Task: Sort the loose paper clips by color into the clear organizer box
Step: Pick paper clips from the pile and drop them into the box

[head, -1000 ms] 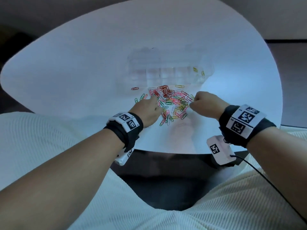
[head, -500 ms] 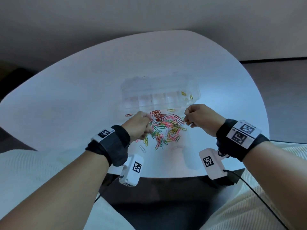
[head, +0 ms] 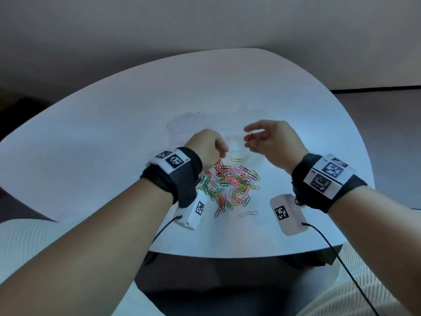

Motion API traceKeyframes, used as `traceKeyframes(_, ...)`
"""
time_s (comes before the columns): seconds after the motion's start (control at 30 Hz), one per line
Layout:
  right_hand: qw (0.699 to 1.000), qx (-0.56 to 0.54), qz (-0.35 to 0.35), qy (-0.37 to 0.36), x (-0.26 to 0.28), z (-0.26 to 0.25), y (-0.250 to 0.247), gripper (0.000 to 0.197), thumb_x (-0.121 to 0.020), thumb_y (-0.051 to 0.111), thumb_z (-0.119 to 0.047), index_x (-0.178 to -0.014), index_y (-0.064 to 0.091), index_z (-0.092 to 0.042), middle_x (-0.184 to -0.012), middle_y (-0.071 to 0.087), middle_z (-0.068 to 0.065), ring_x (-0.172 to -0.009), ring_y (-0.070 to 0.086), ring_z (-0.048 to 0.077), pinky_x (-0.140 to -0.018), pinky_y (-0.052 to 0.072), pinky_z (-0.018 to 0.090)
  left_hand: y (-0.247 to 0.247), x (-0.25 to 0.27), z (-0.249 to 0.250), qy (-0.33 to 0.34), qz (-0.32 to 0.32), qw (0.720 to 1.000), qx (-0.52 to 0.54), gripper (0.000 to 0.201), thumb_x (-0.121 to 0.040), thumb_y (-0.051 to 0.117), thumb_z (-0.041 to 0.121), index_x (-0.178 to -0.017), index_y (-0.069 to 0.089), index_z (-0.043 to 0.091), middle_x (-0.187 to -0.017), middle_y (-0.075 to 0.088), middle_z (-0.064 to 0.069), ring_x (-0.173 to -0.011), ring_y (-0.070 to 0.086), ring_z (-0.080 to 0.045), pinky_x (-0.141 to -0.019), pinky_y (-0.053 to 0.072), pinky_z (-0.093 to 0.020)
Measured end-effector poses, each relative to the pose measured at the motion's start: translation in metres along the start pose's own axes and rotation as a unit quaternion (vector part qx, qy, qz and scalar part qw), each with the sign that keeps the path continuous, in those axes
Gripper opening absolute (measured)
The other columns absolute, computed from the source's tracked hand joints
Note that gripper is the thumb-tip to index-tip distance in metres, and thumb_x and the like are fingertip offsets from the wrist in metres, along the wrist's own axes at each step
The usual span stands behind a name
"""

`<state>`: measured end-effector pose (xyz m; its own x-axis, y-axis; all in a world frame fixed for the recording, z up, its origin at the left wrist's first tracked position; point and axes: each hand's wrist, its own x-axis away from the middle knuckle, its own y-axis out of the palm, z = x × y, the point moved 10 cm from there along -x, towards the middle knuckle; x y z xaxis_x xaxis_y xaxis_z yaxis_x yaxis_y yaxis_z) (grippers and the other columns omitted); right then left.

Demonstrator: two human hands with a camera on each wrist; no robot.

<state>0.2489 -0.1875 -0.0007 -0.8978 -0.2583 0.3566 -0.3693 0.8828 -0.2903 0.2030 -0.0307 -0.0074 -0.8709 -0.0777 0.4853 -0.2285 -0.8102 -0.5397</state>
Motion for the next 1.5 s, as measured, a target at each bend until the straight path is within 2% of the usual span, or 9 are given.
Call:
traceKeyframes(0.13,0.991,0.117,0.071,0.0,-0.013,-0.003,-0.002,0.035,-0.083,0.069,-0.003,-0.112,0.068,-0.023,-0.09,0.074,0.001,-0.078,0.071,0.015,-0.072,0.058,0.026,-0.011,-0.01,0.024,0.037,0.081,0.995,0.043,0.034,-0.088,0.049,-0.007,-0.08,0.07,0.017,-0.083,0.072,-0.001,-0.082,0.07,-0.016,-0.084,0.057,-0.033)
traceKeyframes(0.3,0.981,0.174,0.084,-0.016,-0.011,-0.004,-0.009,0.041,-0.087,0.067,-0.014,-0.126,0.061,-0.023,-0.105,0.07,0.0,-0.085,0.061,0.008,-0.053,0.035,-0.001,-0.002,-0.028,0.032,0.053,0.118,0.986,0.104,0.034,-0.09,0.048,-0.005,-0.083,0.072,0.017,-0.085,0.072,-0.001,-0.082,0.07,-0.016,-0.084,0.058,-0.031)
traceKeyframes(0.47,0.98,0.162,0.114,-0.009,0.006,0.001,-0.04,0.03,-0.086,0.054,-0.014,-0.111,0.064,-0.026,-0.088,0.072,-0.009,-0.083,0.066,0.011,-0.058,0.046,0.015,0.018,-0.04,0.031,0.056,0.116,0.984,0.123,0.033,-0.091,0.045,-0.006,-0.091,0.073,0.012,-0.089,0.072,-0.004,-0.082,0.068,-0.017,-0.083,0.055,-0.025)
traceKeyframes(0.6,0.984,0.139,0.115,0.006,0.016,0.015,-0.053,0.025,-0.083,0.053,-0.012,-0.1,0.066,-0.025,-0.081,0.074,-0.006,-0.081,0.07,0.013,-0.077,0.057,0.036,0.029,-0.05,0.026,0.051,0.099,0.989,0.096,0.03,-0.091,0.051,-0.002,-0.108,0.069,0.015,-0.107,0.069,0.0,-0.1,0.064,-0.013,-0.094,0.049,-0.024)
traceKeyframes(0.7,0.986,0.121,0.115,0.013,0.022,0.017,-0.054,0.023,-0.082,0.052,-0.009,-0.092,0.068,-0.023,-0.079,0.074,-0.006,-0.076,0.071,0.01,-0.08,0.058,0.042,0.036,-0.048,0.03,0.064,0.055,0.991,0.104,0.037,-0.091,0.05,-0.003,-0.12,0.063,0.016,-0.122,0.064,0.001,-0.116,0.058,-0.012,-0.102,0.044,-0.026)
traceKeyframes(0.87,0.987,0.125,0.1,-0.002,0.032,0.002,-0.049,0.021,-0.083,0.051,-0.009,-0.086,0.068,-0.021,-0.08,0.073,-0.006,-0.073,0.071,0.01,-0.077,0.058,0.041,0.017,-0.029,0.038,0.095,0.075,0.987,0.106,0.036,-0.091,0.05,0.0,-0.118,0.063,0.019,-0.118,0.065,0.003,-0.113,0.058,-0.01,-0.102,0.044,-0.026)
traceKeyframes(1.13,0.989,0.117,0.076,-0.04,0.064,-0.015,-0.038,0.022,-0.084,0.05,-0.007,-0.087,0.068,-0.019,-0.08,0.073,-0.006,-0.068,0.07,0.011,-0.069,0.056,0.035,-0.021,0.046,0.024,0.121,0.068,0.99,0.036,0.022,-0.092,0.051,0.012,-0.098,0.064,0.029,-0.09,0.069,0.01,-0.084,0.063,-0.011,-0.072,0.048,-0.024)
traceKeyframes(1.27,0.985,0.124,0.107,-0.054,0.081,-0.009,-0.03,0.022,-0.083,0.051,-0.009,-0.08,0.068,-0.022,-0.08,0.072,-0.007,-0.063,0.069,0.008,-0.058,0.049,0.016,-0.029,0.079,0.0,0.107,0.058,0.992,-0.033,0.019,-0.09,0.053,0.018,-0.096,0.063,0.032,-0.087,0.068,0.011,-0.077,0.062,-0.008,-0.068,0.046,-0.022)
traceKeyframes(1.5,0.949,0.309,-0.048,-0.035,0.08,0.044,0.021,0.02,-0.086,0.057,-0.011,-0.084,0.066,-0.028,-0.085,0.07,-0.004,-0.079,0.062,0.016,-0.066,0.043,0.024,-0.029,0.096,-0.025,0.101,0.057,0.976,-0.185,0.006,-0.088,0.061,0.033,-0.093,0.064,0.033,-0.084,0.065,0.013,-0.076,0.059,-0.012,-0.073,0.047,-0.028)
